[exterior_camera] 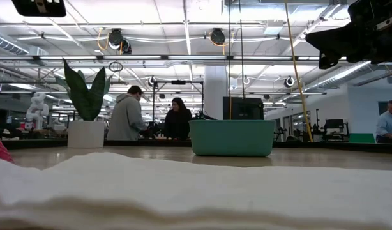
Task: Pick and placing Produce into tupperware
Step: Put the strawberry into the bin
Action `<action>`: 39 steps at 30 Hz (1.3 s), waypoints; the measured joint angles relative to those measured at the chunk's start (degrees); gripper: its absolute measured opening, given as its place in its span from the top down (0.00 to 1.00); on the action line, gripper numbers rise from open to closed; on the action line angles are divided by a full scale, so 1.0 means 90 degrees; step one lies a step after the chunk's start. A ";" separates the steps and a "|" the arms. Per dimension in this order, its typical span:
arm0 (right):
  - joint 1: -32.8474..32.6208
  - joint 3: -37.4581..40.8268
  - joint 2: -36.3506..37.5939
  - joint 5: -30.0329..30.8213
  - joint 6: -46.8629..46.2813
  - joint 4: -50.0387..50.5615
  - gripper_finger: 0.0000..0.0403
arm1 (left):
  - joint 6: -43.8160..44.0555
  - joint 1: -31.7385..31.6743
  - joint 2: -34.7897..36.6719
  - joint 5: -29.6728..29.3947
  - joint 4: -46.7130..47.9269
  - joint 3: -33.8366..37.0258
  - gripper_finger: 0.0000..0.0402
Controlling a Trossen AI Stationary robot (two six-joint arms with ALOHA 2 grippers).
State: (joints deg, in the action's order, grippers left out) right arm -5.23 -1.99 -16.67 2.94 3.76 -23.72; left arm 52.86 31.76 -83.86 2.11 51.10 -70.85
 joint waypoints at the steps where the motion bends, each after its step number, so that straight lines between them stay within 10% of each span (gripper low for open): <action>1: 0.0000 0.0001 0.0001 0.0000 0.0003 0.0000 1.00 | 0.0001 0.0001 -0.0042 0.0057 0.0044 0.0002 1.00; 25: 0.0000 0.0001 0.0001 0.0000 -0.0004 0.0031 1.00 | -0.0826 -0.0176 -0.1319 0.0360 0.0955 -0.1056 0.99; 39: 0.0000 -0.0001 0.0001 0.0001 -0.0006 0.0026 1.00 | -0.0980 -0.0169 -0.1311 0.0221 0.0809 -0.1056 0.59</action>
State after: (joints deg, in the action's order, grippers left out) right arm -5.23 -2.00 -16.67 2.95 3.70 -23.49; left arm 44.04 30.24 -95.66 4.09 58.38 -80.36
